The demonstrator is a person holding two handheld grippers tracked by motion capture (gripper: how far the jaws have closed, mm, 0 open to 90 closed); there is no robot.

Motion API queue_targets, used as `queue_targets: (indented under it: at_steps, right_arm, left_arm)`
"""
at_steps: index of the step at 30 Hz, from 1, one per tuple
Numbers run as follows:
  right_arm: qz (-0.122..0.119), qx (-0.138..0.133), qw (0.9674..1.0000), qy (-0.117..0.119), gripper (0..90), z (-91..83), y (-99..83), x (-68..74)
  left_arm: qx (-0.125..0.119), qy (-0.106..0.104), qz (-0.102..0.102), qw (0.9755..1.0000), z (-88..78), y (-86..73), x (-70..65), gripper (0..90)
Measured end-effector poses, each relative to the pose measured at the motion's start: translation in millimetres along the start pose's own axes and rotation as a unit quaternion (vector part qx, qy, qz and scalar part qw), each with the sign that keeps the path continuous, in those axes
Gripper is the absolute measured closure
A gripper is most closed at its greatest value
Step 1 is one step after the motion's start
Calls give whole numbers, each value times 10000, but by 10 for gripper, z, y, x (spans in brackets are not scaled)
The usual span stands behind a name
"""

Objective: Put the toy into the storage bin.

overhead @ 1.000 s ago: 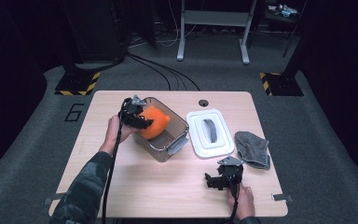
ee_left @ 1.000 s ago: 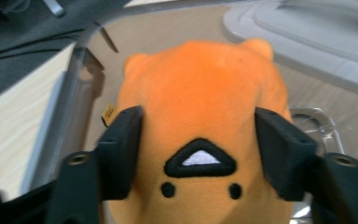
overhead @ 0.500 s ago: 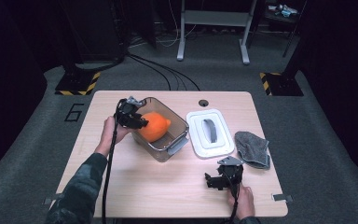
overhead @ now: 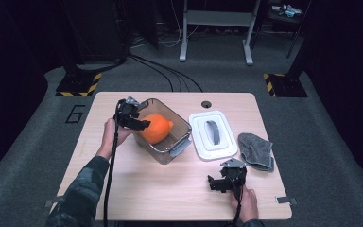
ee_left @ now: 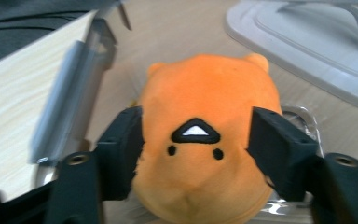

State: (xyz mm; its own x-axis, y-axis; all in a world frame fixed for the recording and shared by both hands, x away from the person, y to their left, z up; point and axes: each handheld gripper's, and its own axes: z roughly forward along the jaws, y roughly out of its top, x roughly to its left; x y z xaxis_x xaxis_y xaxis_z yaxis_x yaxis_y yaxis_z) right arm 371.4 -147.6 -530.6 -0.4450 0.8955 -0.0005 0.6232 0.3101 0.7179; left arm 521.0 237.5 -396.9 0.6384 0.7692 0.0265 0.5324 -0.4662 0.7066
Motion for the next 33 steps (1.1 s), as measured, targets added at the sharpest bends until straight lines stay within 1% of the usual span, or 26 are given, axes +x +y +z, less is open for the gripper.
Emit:
queue_targets:
  at_steps: [3, 6, 7, 12, 13, 14, 17, 19, 24, 33]
  right_arm:
    - [-1, -1, 10000, 0, 0, 0, 0, 0]
    - [-1, 0, 10000, 0, 0, 0, 0, 0]
    - [-1, 0, 10000, 0, 0, 0, 0, 0]
    - [-1, -1, 10000, 0, 0, 0, 0, 0]
    - [-1, -1, 10000, 0, 0, 0, 0, 0]
    - [-2, 0, 10000, 0, 0, 0, 0, 0]
    - [0, 1, 10000, 1, 0, 0, 0, 0]
    - [0, 1, 10000, 1, 0, 0, 0, 0]
    - [1, 0, 10000, 1, 0, 0, 0, 0]
    - [1, 1, 10000, 1, 0, 0, 0, 0]
  left_arm:
    - [-32, 44, -6, 10000, -49, 0, 4, 273]
    - [-109, 52, -21, 9999, -174, -13, 16, 235]
    - [-109, 52, -21, 9999, -174, -13, 16, 217]
    - [-273, 41, -51, 9996, -341, -52, 20, 192]
    - [-245, 52, 1, 9997, -369, -56, 23, 187]
    - [-292, 63, -23, 9996, -399, -65, 14, 183]
    - [-328, 83, 40, 9994, -477, -100, 13, 178]
    - [-399, 116, -31, 9991, -511, -131, 2, 173]
    - [-545, 173, -44, 9984, -615, -224, 8, 168]
    - [-659, 233, -136, 9975, -735, -420, 34, 164]
